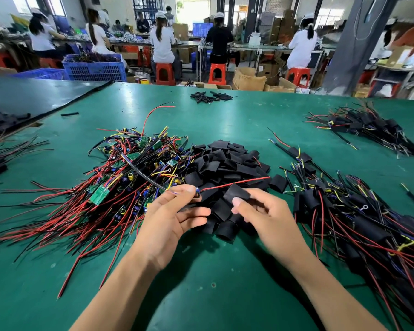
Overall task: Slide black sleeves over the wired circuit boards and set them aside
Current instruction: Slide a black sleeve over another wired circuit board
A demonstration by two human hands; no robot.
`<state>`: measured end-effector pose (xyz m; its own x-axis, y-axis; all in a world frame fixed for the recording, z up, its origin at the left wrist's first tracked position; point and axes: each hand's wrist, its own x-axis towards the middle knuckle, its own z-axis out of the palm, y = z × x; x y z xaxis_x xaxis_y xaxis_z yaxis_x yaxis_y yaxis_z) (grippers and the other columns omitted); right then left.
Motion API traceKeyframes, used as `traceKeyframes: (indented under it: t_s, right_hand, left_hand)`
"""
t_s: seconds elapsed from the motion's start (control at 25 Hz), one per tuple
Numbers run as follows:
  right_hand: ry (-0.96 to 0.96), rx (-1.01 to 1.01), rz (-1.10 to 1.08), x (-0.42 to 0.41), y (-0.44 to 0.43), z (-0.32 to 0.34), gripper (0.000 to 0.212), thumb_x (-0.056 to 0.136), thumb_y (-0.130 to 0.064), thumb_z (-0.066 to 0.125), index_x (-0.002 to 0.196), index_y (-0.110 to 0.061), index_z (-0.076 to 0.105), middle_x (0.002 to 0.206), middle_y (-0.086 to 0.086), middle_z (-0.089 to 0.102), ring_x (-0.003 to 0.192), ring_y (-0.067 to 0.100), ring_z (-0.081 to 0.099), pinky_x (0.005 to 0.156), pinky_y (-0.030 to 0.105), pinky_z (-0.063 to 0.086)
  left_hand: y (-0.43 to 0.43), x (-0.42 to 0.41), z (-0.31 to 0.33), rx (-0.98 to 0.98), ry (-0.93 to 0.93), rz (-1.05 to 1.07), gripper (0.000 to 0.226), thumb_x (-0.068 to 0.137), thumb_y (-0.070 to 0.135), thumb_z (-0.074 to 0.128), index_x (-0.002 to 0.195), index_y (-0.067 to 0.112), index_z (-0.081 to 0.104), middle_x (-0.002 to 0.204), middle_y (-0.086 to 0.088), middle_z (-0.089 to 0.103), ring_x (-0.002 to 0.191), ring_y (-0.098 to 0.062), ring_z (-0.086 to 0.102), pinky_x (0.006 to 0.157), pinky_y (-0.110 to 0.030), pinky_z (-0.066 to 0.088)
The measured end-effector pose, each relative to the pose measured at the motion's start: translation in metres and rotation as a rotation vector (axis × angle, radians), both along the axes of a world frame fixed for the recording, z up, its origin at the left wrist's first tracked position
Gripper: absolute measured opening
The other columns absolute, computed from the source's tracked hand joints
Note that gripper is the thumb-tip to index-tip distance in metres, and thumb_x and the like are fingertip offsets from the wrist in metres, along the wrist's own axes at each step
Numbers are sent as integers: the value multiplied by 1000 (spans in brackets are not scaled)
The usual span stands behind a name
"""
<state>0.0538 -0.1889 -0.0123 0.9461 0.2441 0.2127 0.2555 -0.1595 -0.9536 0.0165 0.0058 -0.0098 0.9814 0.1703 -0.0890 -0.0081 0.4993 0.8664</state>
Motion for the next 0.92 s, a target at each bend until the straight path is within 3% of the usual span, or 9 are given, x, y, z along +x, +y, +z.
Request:
traceKeyframes:
  t_s: [0.08,0.2,0.4,0.48,0.56,0.72,0.92]
  right_hand:
    - [78,26,57,-1,1,2,20,93,-12,68,107,-26,73,72,-1,73,60,1,58,62,10,43]
    - [134,36,166,-4,6,2,27,93,-12,68,115,-27,71,68,3,68,58,8,53,59,15,42]
    - [176,153,190,-7,11,0,23,92,-4,66,110,-19,70,63,3,62,56,16,48,52,22,40]
    - [177,161,190,-9,14,-1,22,87,-11,71,107,-19,69,62,2,59,53,17,46,49,21,39]
    - [180,162,238,-9,14,0,32,78,-21,77,109,-22,69,69,4,63,55,15,51,52,21,43]
    - [141,168,253,-6,14,-5,42,72,-19,84,111,-25,71,94,1,76,71,7,64,62,16,49]
    - [288,455,134,3,14,-6,28,67,-25,89,92,-20,79,75,6,65,54,13,50,54,20,43]
  left_hand:
    - [-4,-1,-1,22,-15,-29,11,72,21,77,81,21,71,80,-7,67,61,-20,67,51,-24,54]
    - [-9,-2,-2,74,-23,-68,16,75,16,77,85,20,65,77,-9,64,56,-17,60,45,-23,46]
    - [-16,-4,-2,84,-26,-122,31,72,14,78,96,13,58,77,-18,66,58,-25,67,49,-27,54]
    - [-19,-4,-2,67,-43,-118,33,70,10,78,95,11,57,72,-17,66,54,-25,67,49,-26,55]
    - [-20,-4,-2,44,-59,-79,32,68,9,78,93,10,57,71,-13,65,52,-22,66,48,-25,55]
    - [-18,-3,-1,-23,-31,-44,27,66,12,77,87,13,60,77,-12,66,56,-19,65,50,-26,56]
    - [-12,0,0,5,68,-56,19,76,27,72,86,16,61,89,-17,72,60,-23,68,52,-29,57]
